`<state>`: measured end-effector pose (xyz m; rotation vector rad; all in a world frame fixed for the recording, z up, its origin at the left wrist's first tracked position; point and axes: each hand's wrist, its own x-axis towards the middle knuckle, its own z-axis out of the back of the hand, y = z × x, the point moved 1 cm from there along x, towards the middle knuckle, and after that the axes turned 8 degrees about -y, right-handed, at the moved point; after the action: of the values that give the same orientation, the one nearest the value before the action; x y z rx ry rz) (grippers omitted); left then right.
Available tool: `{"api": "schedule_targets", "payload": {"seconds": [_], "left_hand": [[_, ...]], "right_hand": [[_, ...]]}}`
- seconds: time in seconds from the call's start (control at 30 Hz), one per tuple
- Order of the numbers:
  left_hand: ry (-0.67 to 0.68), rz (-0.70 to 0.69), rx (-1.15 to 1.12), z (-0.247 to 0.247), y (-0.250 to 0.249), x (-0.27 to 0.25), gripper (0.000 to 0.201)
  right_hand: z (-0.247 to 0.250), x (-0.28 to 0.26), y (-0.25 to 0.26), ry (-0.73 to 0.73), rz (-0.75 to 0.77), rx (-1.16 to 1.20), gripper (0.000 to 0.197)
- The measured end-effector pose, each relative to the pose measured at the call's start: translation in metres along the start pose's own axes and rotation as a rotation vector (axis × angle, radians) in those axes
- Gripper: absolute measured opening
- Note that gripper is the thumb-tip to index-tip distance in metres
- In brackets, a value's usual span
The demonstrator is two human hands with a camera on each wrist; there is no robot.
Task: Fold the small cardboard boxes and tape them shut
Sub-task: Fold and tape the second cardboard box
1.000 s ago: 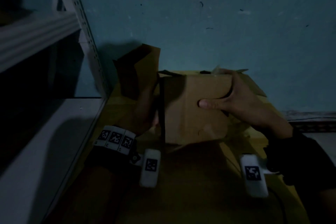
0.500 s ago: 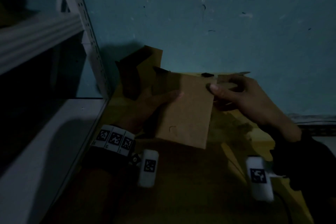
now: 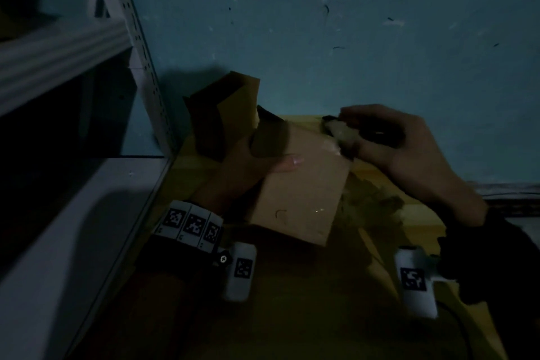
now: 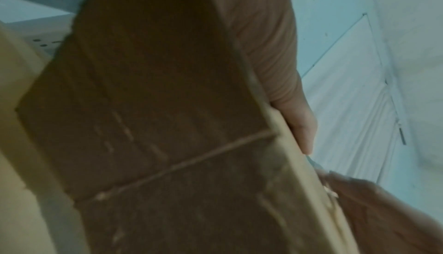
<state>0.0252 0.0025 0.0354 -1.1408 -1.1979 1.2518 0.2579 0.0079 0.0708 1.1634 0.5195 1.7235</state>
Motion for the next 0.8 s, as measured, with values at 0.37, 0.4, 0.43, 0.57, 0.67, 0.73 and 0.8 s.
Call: {"api": "schedule_targets", "payload": {"seconds": [0.37, 0.4, 0.43, 0.57, 0.67, 0.73, 0.8], "left_hand": [[-0.006, -0.063, 0.112, -0.002, -0.005, -0.001, 0.064], [-0.007, -0.072, 0.129, -0.002, -0.005, -0.001, 0.066], [0.003, -0.077, 0.147, -0.002, -0.004, -0.001, 0.068], [-0.006, -0.09, 0.163, -0.002, -0.001, 0.001, 0.067], [0.014, -0.027, 0.215, -0.006, -0.005, 0.002, 0.047], [-0.014, -0.052, 0.19, -0.008, -0.006, -0.001, 0.046], [-0.039, -0.115, 0.159, -0.007, -0.002, 0.0, 0.049]], "right_hand": [[-0.023, -0.006, 0.006, 0.025, 0.113, 0.045, 0.035], [-0.023, -0.006, 0.006, 0.03, 0.106, 0.057, 0.034], [-0.023, -0.006, 0.005, 0.033, 0.104, 0.059, 0.034], [-0.022, -0.008, 0.008, 0.051, 0.076, 0.108, 0.033], [-0.021, -0.008, 0.009, 0.056, 0.071, 0.126, 0.033], [-0.021, -0.008, 0.01, 0.051, 0.071, 0.136, 0.032], [-0.021, -0.008, 0.011, 0.06, 0.076, 0.14, 0.032]]}}
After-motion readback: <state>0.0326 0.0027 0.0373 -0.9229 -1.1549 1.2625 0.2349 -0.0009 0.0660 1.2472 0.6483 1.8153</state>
